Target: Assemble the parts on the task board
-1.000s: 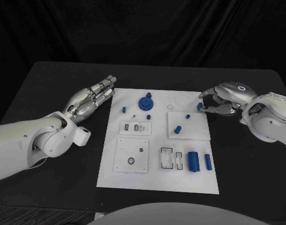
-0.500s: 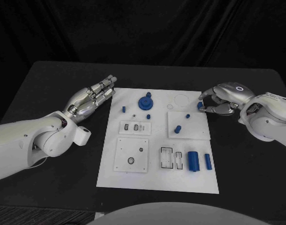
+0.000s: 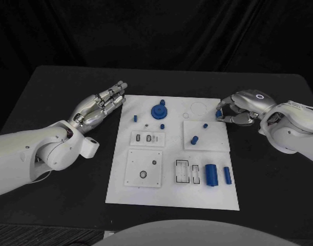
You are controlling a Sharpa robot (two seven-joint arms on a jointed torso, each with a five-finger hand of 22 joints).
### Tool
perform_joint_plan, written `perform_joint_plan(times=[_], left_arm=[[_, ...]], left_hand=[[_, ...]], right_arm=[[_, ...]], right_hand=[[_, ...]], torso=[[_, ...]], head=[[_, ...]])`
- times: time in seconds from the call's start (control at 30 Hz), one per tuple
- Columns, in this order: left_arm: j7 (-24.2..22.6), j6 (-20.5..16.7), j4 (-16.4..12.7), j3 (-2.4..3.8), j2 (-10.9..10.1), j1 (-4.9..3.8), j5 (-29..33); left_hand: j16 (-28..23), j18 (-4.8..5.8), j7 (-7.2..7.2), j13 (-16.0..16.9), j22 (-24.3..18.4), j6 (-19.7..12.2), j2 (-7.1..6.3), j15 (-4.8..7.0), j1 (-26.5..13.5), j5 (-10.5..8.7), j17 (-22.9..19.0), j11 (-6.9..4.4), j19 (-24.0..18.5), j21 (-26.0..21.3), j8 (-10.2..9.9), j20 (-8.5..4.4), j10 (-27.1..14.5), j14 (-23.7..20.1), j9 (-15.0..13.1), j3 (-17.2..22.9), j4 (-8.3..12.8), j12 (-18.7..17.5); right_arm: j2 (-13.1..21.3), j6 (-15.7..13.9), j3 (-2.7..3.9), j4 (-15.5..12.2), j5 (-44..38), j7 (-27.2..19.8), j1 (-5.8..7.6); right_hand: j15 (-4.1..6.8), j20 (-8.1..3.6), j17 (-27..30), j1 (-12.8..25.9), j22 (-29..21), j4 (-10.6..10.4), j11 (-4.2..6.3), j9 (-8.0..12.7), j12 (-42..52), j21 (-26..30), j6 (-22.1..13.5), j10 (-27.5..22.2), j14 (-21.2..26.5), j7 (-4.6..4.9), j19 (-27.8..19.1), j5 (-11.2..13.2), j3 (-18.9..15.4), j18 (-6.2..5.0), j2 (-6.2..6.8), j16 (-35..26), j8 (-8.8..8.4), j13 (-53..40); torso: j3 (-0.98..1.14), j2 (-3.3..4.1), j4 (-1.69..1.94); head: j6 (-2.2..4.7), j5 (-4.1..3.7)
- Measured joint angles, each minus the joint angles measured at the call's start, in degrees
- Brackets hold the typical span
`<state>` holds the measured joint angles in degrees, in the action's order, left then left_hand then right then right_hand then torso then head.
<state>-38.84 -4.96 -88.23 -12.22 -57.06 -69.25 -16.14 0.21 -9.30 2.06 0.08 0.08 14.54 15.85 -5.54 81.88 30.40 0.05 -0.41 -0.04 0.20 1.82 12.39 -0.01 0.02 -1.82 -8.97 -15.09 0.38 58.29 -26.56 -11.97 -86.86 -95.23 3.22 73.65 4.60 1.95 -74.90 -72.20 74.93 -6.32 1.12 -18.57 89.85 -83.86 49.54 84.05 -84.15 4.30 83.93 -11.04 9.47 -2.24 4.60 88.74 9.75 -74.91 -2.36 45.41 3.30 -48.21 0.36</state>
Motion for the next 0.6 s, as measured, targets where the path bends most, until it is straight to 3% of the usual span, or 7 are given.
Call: perform_joint_plan(times=[0.3, 0.43, 0.6], left_arm=[[0.0, 0.1, 0.0, 0.0, 0.0, 0.0, 0.0], [0.0, 0.2, 0.0, 0.0, 0.0, 0.01, 0.0], [0.0, 0.2, 0.0, 0.0, 0.0, 0.01, 0.0]], left_hand=[[0.0, 0.01, 0.0, 0.0, 0.0, 0.0, 0.0, 0.0, 0.0, 0.0, 0.0, 0.0, 0.0, 0.0, 0.0, 0.0, 0.0, 0.0, 0.0, 0.0, 0.0, 0.0], [0.0, 0.0, 0.0, 0.0, 0.0, 0.0, 0.0, 0.0, 0.0, 0.0, 0.0, 0.0, 0.0, 0.0, 0.0, 0.0, 0.0, 0.0, 0.0, 0.0, 0.0, 0.0], [0.0, 0.0, 0.0, 0.0, 0.0, 0.0, 0.0, 0.0, 0.0, 0.0, 0.0, 0.0, 0.0, 0.0, 0.0, 0.0, 0.0, 0.0, 0.0, 0.0, 0.0, 0.0]], right_arm=[[-0.3, -0.3, 0.0, 0.2, 0.0, -0.1, -0.16], [-0.3, -0.4, 0.01, 0.3, 0.0, -0.1, -0.19], [-0.4, -0.5, 0.01, 0.4, 0.0, -0.1, -0.21]], right_hand=[[0.0, 0.0, 0.0, -0.5, 0.0, 0.2, 0.0, -0.9, 0.0, 0.0, 0.0, 0.0, 0.0, -0.02, 0.0, -0.8, -0.2, 0.0, -0.52, 0.0, 1.05, 0.0], [0.02, 0.0, 0.0, -1.2, 0.0, 0.3, 0.04, -2.0, 0.0, 0.0, 0.5, 0.0, 0.0, -0.48, 0.0, -2.5, -0.3, 0.0, -0.63, 0.0, 2.67, 0.0], [0.38, -0.42, 0.0, -2.4, 0.0, 1.0, 0.43, -4.3, 0.0, 0.2, 1.5, 0.0, 0.0, -1.08, 0.0, -3.8, -0.1, -0.01, -1.83, 0.0, 5.59, 0.0]], torso=[[0.0, -0.02, -0.01], [0.01, -0.02, 0.0], [0.01, -0.02, 0.03]], head=[[-0.08, 0.11], [-0.09, 0.07], [-0.16, 0.04]])
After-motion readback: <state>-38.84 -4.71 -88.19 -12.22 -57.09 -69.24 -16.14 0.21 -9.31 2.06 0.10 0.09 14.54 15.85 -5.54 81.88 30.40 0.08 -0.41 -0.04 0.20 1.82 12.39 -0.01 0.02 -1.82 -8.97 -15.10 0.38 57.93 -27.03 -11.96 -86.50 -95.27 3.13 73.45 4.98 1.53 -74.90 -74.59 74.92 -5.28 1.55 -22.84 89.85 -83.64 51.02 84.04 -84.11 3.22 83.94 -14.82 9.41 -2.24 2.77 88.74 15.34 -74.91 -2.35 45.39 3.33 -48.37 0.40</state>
